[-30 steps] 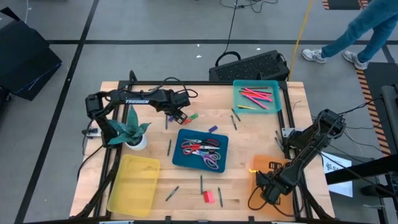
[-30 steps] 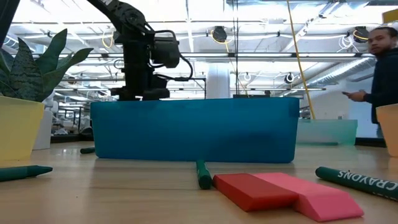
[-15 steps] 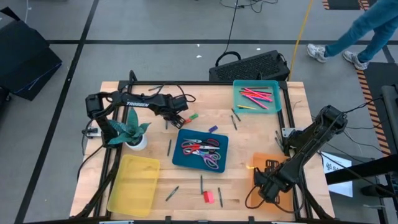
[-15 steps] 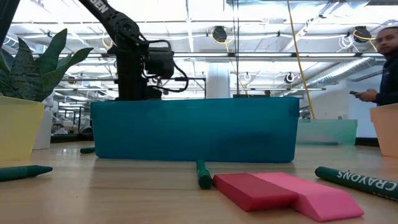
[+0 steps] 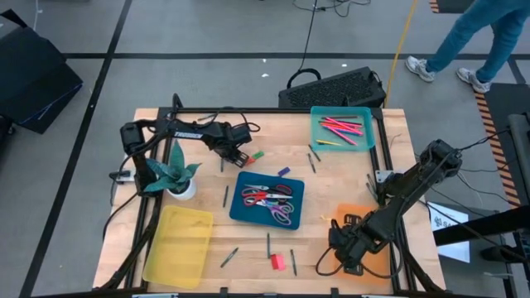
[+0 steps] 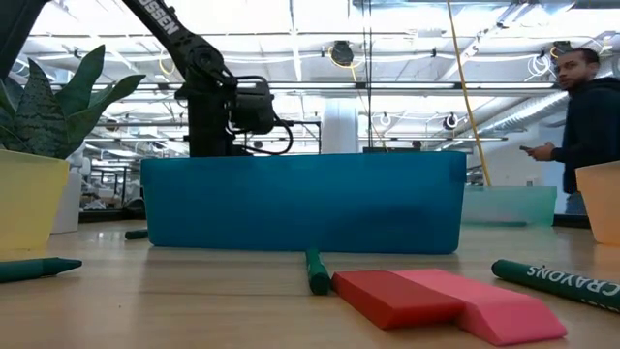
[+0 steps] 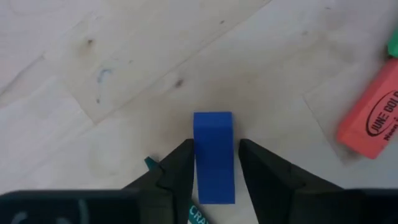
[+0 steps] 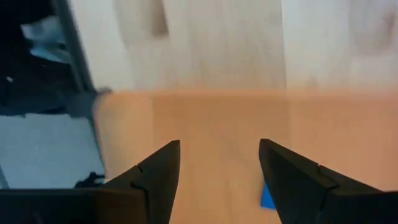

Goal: Sort crayons/erasers/pens/pencils in bins
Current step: Put the purple eraser into the orange bin

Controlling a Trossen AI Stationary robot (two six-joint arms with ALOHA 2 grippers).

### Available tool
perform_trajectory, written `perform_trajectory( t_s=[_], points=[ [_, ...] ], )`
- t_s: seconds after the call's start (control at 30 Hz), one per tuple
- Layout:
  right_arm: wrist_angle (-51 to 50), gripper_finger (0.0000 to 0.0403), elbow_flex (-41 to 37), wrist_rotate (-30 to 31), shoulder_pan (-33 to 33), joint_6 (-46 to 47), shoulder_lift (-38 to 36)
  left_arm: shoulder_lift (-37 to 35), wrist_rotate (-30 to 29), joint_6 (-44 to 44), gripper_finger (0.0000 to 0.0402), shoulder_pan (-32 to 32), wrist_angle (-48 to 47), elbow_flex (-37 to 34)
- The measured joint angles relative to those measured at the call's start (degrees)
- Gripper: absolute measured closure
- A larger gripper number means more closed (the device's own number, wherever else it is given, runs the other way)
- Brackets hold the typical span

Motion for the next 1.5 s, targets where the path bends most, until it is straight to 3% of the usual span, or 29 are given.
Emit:
perform_trajectory(
  t_s=[0.3, 0.4, 0.53, 0.6, 0.8, 0.93, 1.0, 1.1, 1.3, 1.5],
  points=[
    [0.41, 0.0192, 7.90, 6.82, -5.67, -15.92, -0.03, 1.42, 0.14, 0.00, 0.0274, -0.48, -0.06, 0.16],
    [1.81, 0.0192, 8.65, 9.54, -8.83, -22.81, -0.03, 1.42, 0.17, -0.02, 0.0298, -0.37, -0.29, 0.12],
    [5.32, 0.0192, 8.68, 9.55, -13.49, -31.91, -0.03, 1.42, -1.25, 0.05, 0.0353, -0.48, -0.28, 0.12],
    [7.73, 0.0192, 8.68, 9.29, -15.87, -37.68, -0.10, 1.42, -2.03, 0.09, 0.0362, -0.48, -0.25, 0.12],
    [9.18, 0.0192, 8.68, 9.41, -25.78, -55.46, -5.86, 0.22, -4.86, 1.74, 0.0362, -1.66, 1.50, -0.45],
    [12.97, 0.0192, 8.68, 9.86, -32.74, -66.59, -11.06, -4.33, -6.36, 3.86, 0.0373, -2.51, 1.72, -0.26],
    [16.34, 0.0192, 8.69, 9.65, -34.78, -71.48, -13.05, -8.27, -3.51, 5.56, 0.0382, -1.90, 1.65, 1.13],
    [21.31, 0.0192, 8.68, 9.75, -37.24, -76.31, -14.93, -13.65, 5.62, 6.90, 0.0393, -0.45, 0.00, 4.26],
    [27.74, 0.0193, 8.70, 15.39, -42.05, -72.95, -14.31, -18.93, 22.72, 0.55, 0.0395, 1.39, -2.24, 14.41],
    [34.98, 0.0193, 8.74, 17.47, -44.48, -73.05, -13.77, -18.94, 27.85, -2.92, 0.0398, -1.37, 4.94, 23.51]
  ],
)
